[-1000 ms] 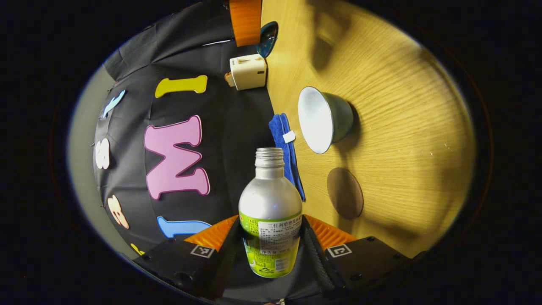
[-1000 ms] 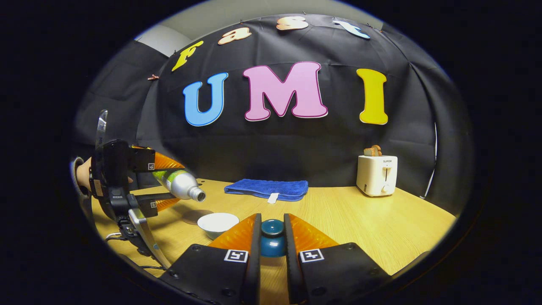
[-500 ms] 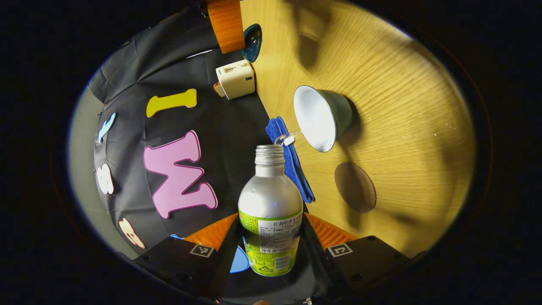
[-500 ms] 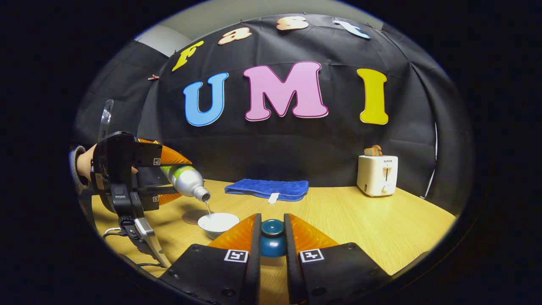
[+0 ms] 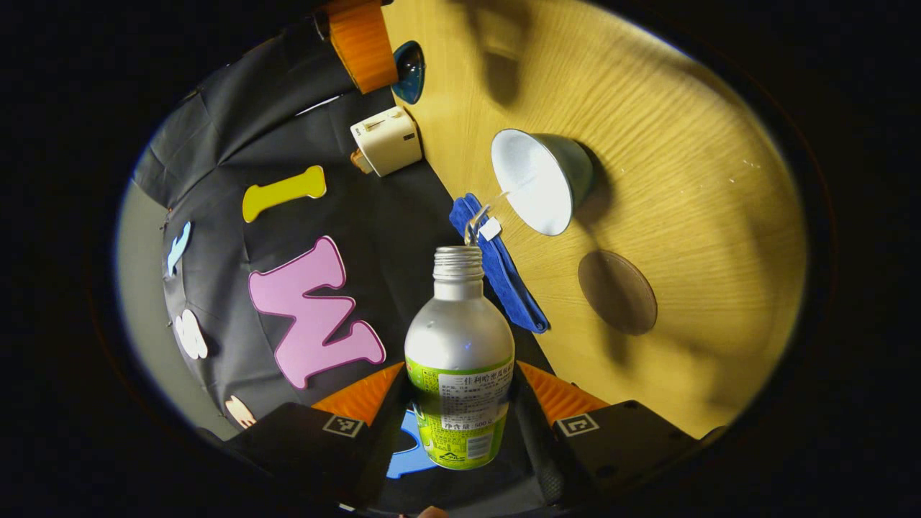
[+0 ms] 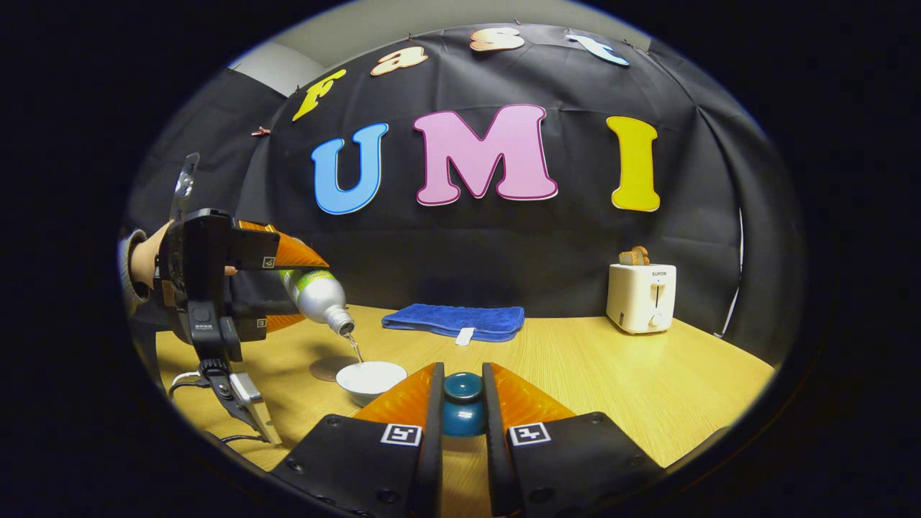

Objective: Open the teacup lid with one hand, grasp the water bottle and pour water into the teacup with the other hand; after pouring, place the water bottle on the coaster and then close the teacup lid.

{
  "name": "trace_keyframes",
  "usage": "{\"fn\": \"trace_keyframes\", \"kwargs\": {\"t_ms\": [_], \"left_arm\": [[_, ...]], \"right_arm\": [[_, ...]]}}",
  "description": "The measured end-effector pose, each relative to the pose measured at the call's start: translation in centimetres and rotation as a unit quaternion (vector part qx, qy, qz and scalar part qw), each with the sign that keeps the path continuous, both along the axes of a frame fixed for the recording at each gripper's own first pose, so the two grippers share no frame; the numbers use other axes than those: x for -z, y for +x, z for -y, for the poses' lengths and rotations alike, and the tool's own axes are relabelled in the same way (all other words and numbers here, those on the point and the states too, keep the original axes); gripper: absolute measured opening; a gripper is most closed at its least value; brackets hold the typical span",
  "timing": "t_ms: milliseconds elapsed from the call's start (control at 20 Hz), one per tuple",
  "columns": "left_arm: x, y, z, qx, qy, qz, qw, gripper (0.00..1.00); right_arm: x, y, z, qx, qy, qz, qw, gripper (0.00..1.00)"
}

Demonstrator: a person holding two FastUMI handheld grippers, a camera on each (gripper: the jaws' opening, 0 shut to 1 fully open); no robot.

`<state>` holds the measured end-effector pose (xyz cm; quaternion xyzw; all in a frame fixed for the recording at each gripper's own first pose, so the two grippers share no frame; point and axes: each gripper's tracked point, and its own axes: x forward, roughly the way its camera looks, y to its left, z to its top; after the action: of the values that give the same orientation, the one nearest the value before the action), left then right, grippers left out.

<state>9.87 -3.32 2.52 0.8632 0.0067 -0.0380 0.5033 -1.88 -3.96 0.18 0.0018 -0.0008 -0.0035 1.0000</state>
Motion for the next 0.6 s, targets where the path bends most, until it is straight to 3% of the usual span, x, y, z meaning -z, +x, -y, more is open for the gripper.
{"fn": "trace_keyframes", "kwargs": {"t_ms": [600], "left_arm": [[-0.9, 0.75, -0.36, 0.01, 0.1, -0.01, 0.995, 0.82]], "right_arm": [[-0.06, -0.05, 0.0, 0.0, 0.0, 0.0, 1.0, 0.29]]}}
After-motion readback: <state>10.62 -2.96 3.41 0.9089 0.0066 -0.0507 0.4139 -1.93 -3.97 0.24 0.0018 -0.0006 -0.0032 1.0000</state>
